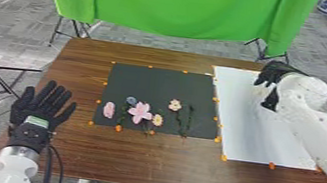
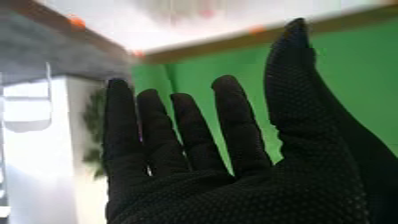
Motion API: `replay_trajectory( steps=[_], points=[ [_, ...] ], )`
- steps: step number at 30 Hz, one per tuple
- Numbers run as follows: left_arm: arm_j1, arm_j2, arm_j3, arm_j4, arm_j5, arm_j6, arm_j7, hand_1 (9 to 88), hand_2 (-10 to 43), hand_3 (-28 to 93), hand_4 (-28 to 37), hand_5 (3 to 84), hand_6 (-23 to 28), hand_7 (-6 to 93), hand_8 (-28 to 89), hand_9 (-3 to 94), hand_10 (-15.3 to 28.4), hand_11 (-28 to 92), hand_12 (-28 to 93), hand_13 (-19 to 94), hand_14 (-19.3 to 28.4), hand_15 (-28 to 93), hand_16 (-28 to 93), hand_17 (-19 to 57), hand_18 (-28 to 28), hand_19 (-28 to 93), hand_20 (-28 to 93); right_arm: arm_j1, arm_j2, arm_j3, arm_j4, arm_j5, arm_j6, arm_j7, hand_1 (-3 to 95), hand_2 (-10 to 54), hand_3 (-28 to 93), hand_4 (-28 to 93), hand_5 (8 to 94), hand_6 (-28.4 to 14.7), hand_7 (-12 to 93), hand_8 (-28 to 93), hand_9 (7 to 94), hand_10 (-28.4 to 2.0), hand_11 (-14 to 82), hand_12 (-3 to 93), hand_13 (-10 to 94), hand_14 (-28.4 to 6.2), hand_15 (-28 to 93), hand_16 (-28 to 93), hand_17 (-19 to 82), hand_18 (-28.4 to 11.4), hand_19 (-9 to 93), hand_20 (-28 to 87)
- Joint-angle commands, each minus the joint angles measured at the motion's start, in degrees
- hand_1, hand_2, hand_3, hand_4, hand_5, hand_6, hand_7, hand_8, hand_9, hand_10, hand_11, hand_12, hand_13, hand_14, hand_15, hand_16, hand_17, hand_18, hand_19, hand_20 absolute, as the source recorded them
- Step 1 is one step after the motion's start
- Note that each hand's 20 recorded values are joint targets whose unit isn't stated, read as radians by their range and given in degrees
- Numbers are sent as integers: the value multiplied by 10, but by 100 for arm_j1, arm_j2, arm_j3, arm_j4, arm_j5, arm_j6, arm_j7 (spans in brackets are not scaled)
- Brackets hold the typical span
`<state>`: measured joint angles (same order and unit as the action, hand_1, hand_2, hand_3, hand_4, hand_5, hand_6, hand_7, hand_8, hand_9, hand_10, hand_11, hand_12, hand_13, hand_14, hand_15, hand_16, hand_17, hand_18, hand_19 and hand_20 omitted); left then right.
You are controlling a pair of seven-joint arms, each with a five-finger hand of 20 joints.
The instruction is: Arrange flowers
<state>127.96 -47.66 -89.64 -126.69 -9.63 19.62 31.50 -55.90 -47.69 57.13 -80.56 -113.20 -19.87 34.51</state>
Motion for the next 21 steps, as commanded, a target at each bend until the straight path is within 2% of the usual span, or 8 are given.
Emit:
replay_trajectory(
  steps=[1, 5, 8, 9, 11, 14, 18, 21],
  points=[
    [-27, -55, 68, -10, 10, -100, -65, 284, 164, 710, -283, 419, 94, 170, -95, 383, 160, 229, 131, 281, 157, 399, -64, -78, 154, 411, 105, -173, -206, 118, 313, -409, -969, -649, 350, 55, 798, -282, 353, -28, 176, -129, 307, -110, 104, 83, 285, -141, 191, 84, 164, -164, 424, 127],
    [-47, -47, 71, 6, 10, -82, -80, 284, 164, 710, -283, 419, 94, 170, -95, 383, 160, 229, 131, 281, 157, 399, -64, -78, 154, 411, 105, -405, -201, 73, 321, -581, -684, -614, 414, 18, 804, -282, 371, -11, 216, -156, 332, -106, 126, 74, 312, -131, 207, 78, 201, -175, 429, 133],
    [-54, -82, 65, 18, 45, -95, -142, 284, 164, 710, -283, 419, 94, 170, -95, 383, 160, 229, 131, 281, 157, 399, -64, -78, 154, 411, 105, -617, -127, 7, 264, -730, -130, -559, 501, -49, 778, -282, 448, 10, 229, -170, 435, -94, 134, 84, 440, -112, 235, 92, 319, -185, 520, 173],
    [-51, -86, 65, 13, 41, -98, -144, 284, 164, 710, -283, 419, 94, 170, -95, 383, 160, 229, 131, 281, 157, 399, -64, -78, 154, 411, 105, -673, -83, -45, 242, -754, 109, -561, 540, -81, 761, -282, 498, 18, 226, -167, 509, -89, 136, 106, 522, -98, 256, 119, 371, -169, 563, 191],
    [-60, -92, 73, 18, 54, -106, -147, 284, 164, 710, -283, 419, 94, 170, -95, 383, 160, 229, 131, 281, 157, 399, -64, -78, 154, 411, 105, -820, 0, -91, 167, -831, 587, -665, 592, -92, 689, -282, 553, 29, 224, -162, 605, -84, 148, 142, 615, -65, 242, 245, 415, -146, 618, 215],
    [-70, -108, 77, 24, 66, -119, -162, 284, 164, 710, -283, 419, 94, 170, -95, 383, 160, 229, 131, 281, 157, 399, -64, -78, 154, 411, 105, -997, 131, -168, -30, -901, 1209, -712, 645, -95, 629, -283, 636, 32, 243, -66, 780, -65, 86, 343, 736, -18, 262, 395, 471, -112, 720, 248],
    [-64, -95, 66, 16, 50, -117, -144, 284, 164, 710, -283, 419, 94, 170, -95, 383, 160, 229, 131, 281, 157, 399, -64, -78, 154, 411, 105, -1422, 415, 3, -783, -956, 1933, -918, 651, -95, 639, -283, 685, 32, 285, -43, 840, -61, 115, 423, 781, -10, 301, 432, 498, -103, 761, 245],
    [16, -101, 11, -5, 65, -109, -155, 284, 164, 710, -283, 419, 94, 170, -95, 383, 160, 229, 131, 281, 157, 399, -64, -78, 154, 411, 105, -1822, 538, 334, -1621, -1087, 1865, -1045, 648, -95, 636, -283, 688, 31, 286, -47, 843, -61, 111, 424, 781, -12, 302, 434, 499, -106, 764, 236]
  ],
)
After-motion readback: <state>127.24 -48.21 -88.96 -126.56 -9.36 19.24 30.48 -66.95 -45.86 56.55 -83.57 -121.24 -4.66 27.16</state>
